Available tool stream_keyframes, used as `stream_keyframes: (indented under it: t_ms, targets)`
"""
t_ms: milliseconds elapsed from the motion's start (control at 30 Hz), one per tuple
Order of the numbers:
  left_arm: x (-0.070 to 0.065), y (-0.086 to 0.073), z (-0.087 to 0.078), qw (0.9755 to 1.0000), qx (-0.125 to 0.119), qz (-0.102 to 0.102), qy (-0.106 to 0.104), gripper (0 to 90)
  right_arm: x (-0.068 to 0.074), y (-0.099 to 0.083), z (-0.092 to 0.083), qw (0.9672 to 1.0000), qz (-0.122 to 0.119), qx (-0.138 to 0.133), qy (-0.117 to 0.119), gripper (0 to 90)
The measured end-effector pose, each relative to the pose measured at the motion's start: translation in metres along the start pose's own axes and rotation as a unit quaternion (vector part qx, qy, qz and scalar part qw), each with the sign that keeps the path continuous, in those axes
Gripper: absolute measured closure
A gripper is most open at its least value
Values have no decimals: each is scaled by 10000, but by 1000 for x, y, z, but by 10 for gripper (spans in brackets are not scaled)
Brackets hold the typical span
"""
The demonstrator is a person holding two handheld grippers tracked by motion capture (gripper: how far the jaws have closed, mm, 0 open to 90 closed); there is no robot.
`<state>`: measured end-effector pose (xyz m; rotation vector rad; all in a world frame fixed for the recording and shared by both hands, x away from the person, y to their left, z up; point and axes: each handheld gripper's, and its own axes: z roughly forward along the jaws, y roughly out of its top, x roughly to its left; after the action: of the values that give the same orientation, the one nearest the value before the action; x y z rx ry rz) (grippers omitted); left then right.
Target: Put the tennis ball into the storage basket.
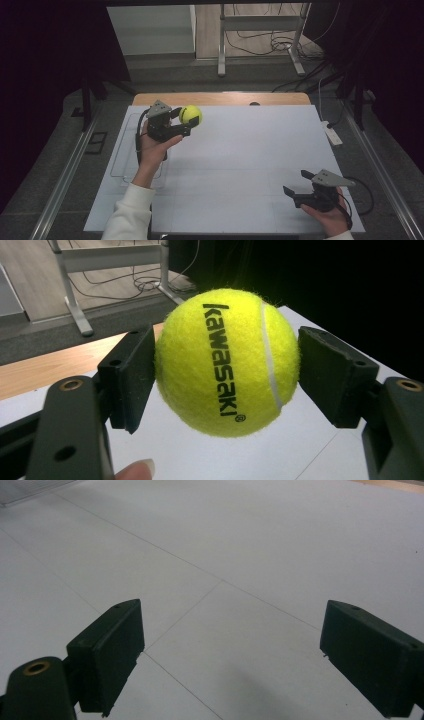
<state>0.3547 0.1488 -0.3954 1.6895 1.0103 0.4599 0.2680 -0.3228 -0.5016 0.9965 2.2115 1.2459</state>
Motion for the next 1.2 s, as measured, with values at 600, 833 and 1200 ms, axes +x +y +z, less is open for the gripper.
stream_keyframes:
  t_ms: [600,833,1200]
  targets:
    - [14,1,-9,9996,-142,-143,199,275,0,0,0,10000,5,-7,3,110]
    - [18,1,-11,9994,-163,-170,258,275,0,0,0,10000,10,-8,4,111]
    - [27,1,-17,9987,-214,-205,417,275,0,0,0,10000,10,-7,14,111]
